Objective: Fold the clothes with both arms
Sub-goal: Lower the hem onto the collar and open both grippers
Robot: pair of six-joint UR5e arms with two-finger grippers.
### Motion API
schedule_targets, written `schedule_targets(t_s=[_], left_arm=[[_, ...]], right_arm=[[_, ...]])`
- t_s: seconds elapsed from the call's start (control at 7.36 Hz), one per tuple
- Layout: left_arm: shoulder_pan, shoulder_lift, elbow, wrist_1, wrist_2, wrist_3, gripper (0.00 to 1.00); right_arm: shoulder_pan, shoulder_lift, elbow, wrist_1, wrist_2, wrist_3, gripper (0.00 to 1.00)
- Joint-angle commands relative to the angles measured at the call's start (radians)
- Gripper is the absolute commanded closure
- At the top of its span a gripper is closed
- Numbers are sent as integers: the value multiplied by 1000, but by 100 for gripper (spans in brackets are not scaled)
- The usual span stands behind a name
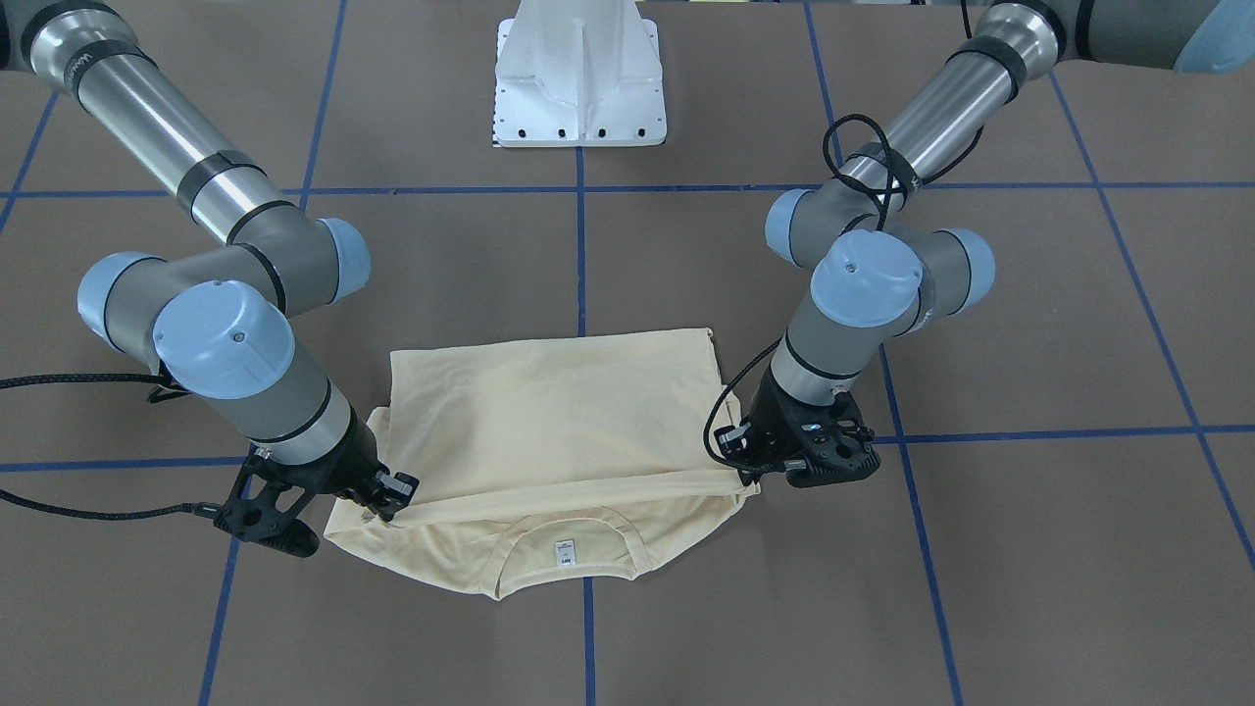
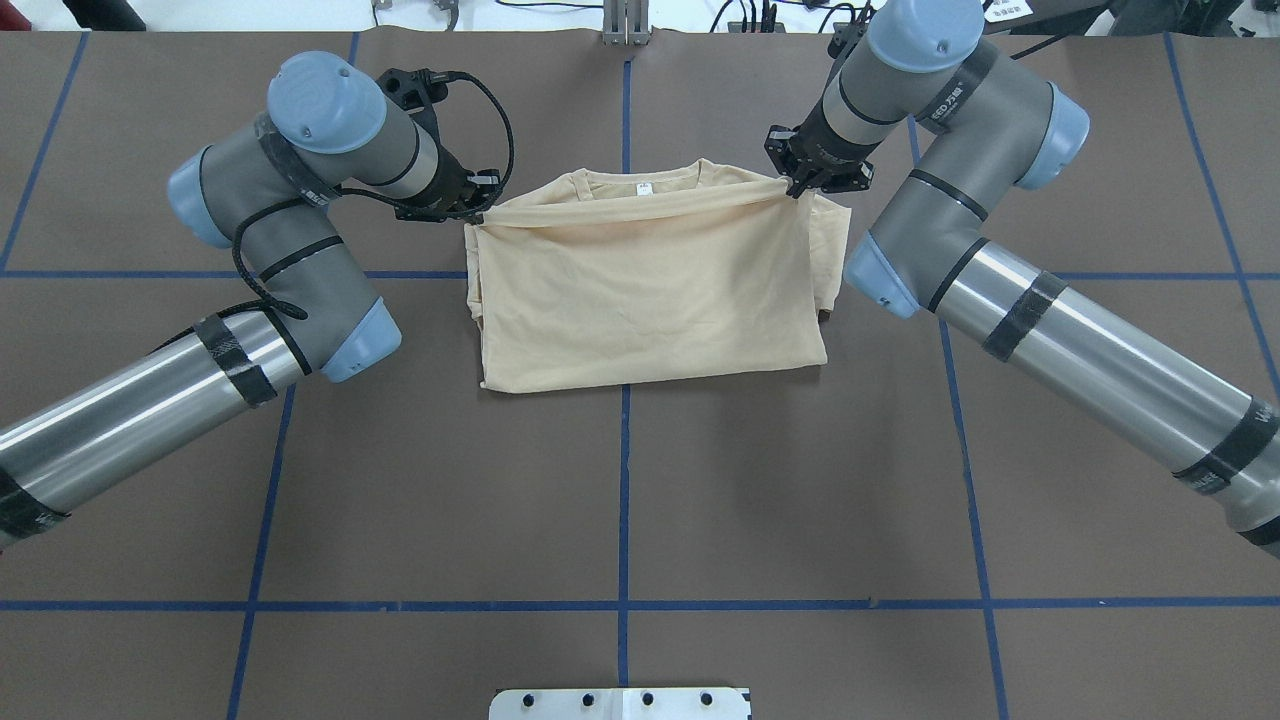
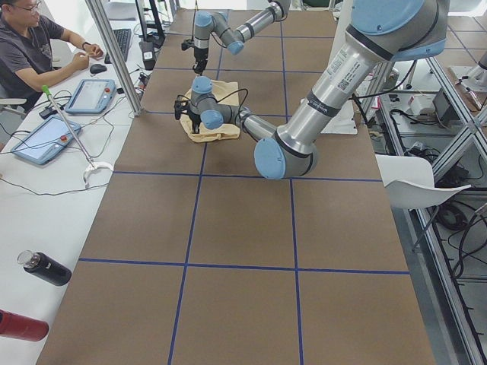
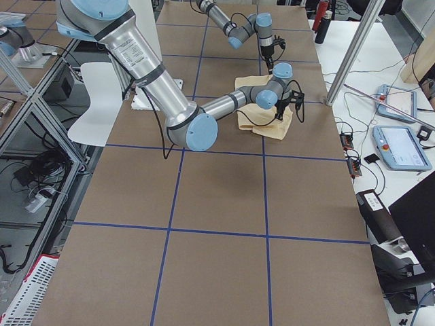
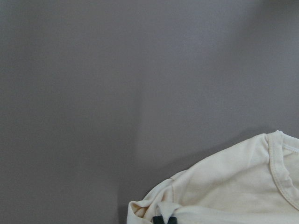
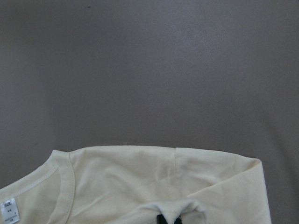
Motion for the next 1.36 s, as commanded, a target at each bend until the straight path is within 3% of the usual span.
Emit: schedule_targets(t_s=[0.0, 0.54, 0.68, 0.82, 0.95, 1.22], left_arm=[[0, -4, 4, -2, 3, 1, 100], [2, -33, 3, 0, 3, -15, 100], [2, -30, 3, 1, 3, -15, 84], [0, -32, -1, 4, 3, -15, 27], [0, -30, -7, 10, 4, -15, 8], [-12, -18, -36, 15, 3, -13, 5]], right_arm=[[0, 0, -11, 0, -2, -1, 100], [-26, 16, 1, 20, 1, -9, 100], [-28, 10, -1, 41, 1, -9, 57], [-29, 8, -1, 41, -2, -9, 1], [-29, 9, -1, 43, -2, -10, 0], [-28, 5, 31, 43, 2, -48, 0]])
